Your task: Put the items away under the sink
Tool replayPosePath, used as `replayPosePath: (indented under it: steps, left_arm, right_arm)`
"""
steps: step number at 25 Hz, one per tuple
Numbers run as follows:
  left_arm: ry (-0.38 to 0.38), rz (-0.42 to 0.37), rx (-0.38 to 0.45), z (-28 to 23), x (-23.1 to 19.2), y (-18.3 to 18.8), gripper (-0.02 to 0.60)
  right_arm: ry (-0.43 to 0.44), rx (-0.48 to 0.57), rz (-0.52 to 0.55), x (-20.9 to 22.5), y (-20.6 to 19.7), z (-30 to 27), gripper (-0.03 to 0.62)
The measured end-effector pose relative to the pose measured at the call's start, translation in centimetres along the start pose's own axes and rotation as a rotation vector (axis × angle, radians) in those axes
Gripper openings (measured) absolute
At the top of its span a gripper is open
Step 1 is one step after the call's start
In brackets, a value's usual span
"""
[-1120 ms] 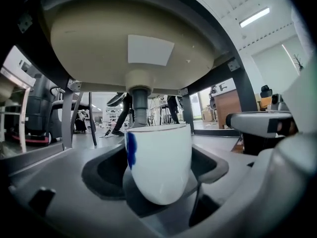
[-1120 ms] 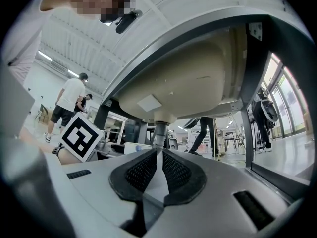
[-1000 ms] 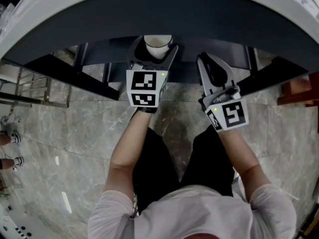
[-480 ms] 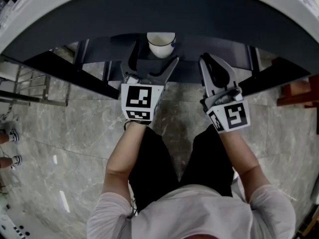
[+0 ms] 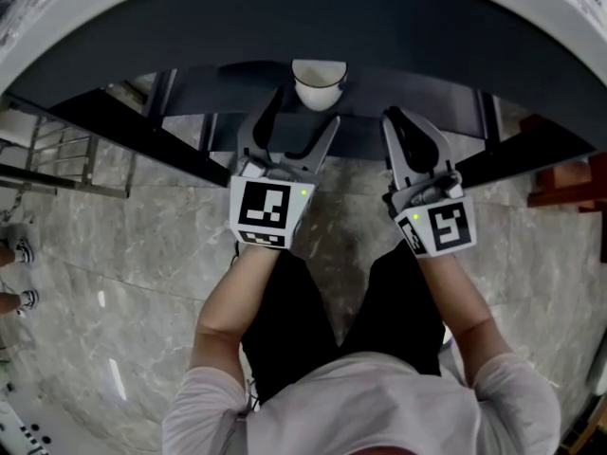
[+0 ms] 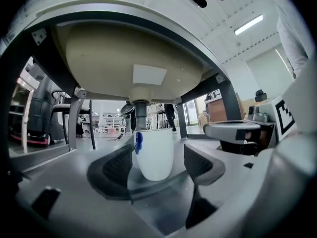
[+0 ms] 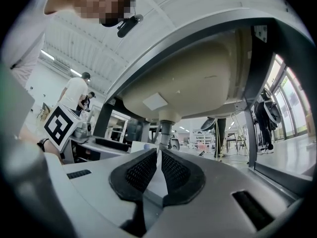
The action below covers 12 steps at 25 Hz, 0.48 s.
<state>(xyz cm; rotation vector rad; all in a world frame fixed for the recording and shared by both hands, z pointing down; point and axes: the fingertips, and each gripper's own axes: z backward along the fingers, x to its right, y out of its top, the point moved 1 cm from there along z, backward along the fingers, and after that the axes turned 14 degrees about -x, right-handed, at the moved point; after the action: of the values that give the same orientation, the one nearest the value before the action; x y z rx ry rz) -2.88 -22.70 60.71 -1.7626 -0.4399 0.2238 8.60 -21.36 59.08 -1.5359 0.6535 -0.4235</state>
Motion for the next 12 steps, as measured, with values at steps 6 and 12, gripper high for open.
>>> replayPosePath:
  steps: [6,12]
  left_arm:
    - [0.05,0.023,0.014,0.9,-1.3,-0.2,0.059]
    - [0.044,0.037,0.038,1.6,-1.6,-0.1,0.003]
  right_arm:
    - [0.006,0.013,0.004,-0.2,0.2,0.0,0.048]
    - [0.005,0.02,-0.002,-0.2,0.3,0.1,0.048]
